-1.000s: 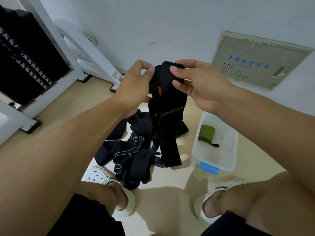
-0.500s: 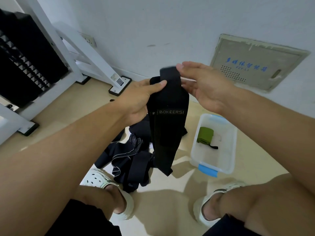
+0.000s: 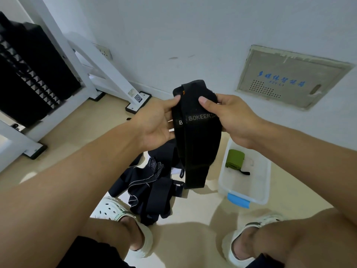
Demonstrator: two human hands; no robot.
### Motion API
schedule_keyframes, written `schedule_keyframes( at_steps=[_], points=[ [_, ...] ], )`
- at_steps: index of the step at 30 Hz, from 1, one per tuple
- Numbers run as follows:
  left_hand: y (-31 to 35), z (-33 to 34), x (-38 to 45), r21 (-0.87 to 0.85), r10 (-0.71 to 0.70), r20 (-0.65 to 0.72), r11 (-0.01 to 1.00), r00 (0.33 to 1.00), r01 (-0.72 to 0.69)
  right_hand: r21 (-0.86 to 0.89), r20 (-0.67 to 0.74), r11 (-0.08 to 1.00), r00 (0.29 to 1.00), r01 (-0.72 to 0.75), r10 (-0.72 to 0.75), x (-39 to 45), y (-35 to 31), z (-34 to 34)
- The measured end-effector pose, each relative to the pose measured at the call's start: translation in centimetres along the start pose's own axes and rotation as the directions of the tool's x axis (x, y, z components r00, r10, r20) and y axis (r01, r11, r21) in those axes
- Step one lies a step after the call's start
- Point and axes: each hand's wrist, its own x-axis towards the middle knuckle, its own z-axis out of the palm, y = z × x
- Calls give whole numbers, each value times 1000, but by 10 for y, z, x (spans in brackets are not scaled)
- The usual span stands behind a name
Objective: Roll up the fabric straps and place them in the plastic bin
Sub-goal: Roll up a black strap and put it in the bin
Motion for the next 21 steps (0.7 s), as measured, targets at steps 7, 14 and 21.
schedule_keyframes(
  at_steps=[7,14,21],
  points=[
    [-3,0,1,85,57,-52,995,997,-53,-14,-48,1000,999,-10,9,-2,-2,-1],
    [-2,3,-2,100,103,-74,990,992,-95,-57,-126,997,990,49,-56,1,-1,-3],
    [-1,2,-7,241,178,-35,956,983,-164,-9,-103,1000,994,19,-20,5,-4,-10]
  ],
)
